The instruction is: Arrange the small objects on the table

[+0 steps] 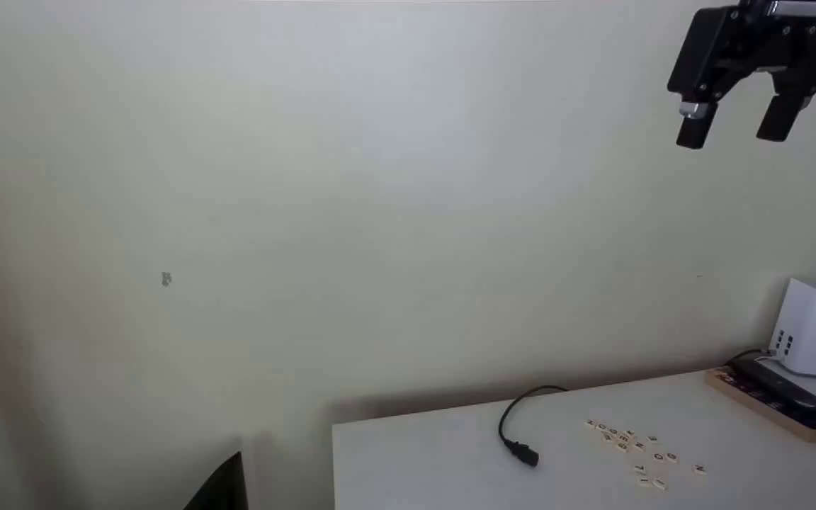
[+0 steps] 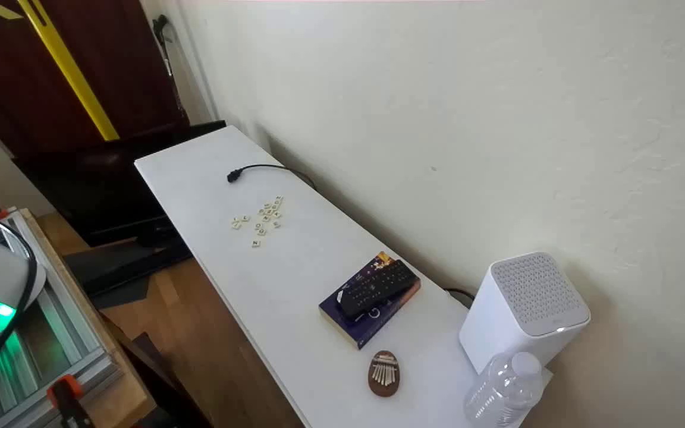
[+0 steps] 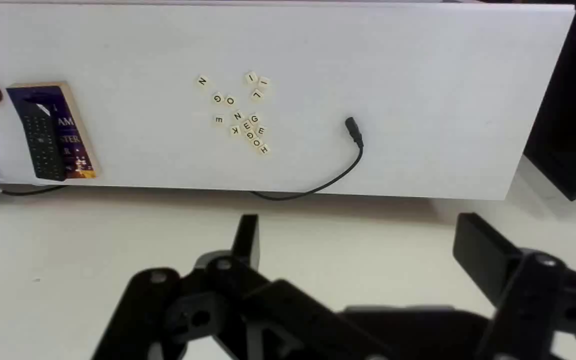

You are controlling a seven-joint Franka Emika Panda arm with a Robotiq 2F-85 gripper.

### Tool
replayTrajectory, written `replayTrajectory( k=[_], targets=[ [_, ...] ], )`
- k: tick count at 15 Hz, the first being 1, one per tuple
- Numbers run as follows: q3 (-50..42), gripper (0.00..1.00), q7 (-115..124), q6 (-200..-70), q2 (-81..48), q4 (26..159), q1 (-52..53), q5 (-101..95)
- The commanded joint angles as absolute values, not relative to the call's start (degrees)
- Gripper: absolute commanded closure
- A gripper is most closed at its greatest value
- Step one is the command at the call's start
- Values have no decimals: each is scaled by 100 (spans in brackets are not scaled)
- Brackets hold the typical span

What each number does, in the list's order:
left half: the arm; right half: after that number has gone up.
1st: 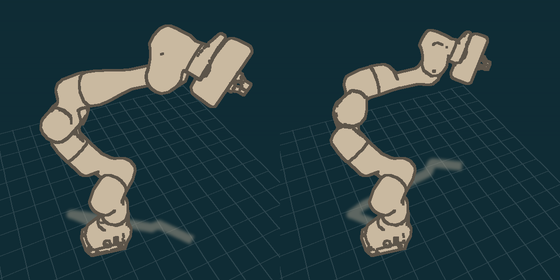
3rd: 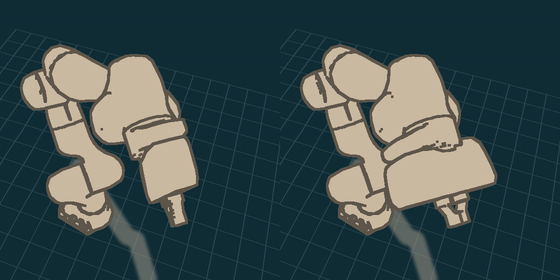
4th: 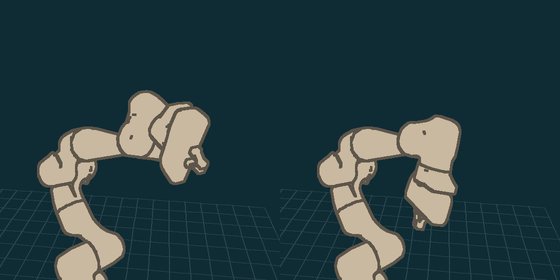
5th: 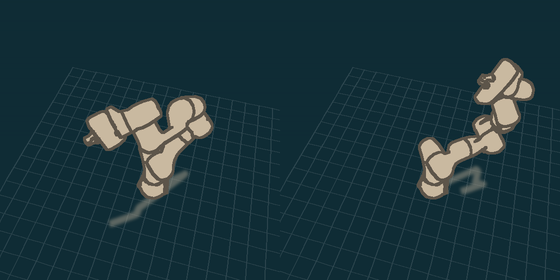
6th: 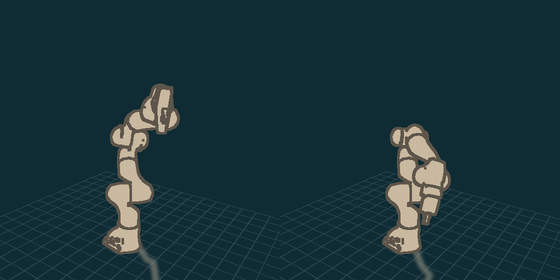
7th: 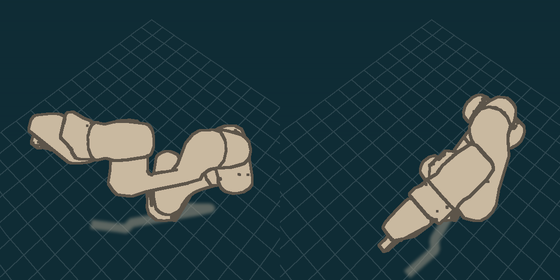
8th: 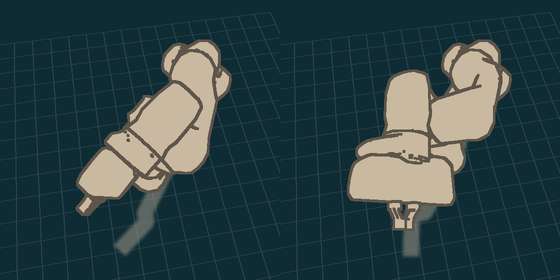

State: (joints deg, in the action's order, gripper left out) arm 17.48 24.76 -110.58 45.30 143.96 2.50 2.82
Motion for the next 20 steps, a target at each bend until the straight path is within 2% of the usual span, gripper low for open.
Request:
replayTrajectory(
  k=[1,5,9,14,20],
  targets=[
    [1717,0,2498,-11042,4516,14380,288,253],
    [1717,0,2498,-11042,4516,14380,288,253],
    [1593,0,3124,-11265,4483,14824,-207,166],
    [1221,0,3314,-12166,4583,15549,-646,189],
    [640,0,2838,-13035,3885,15864,-879,246]
  ],
)
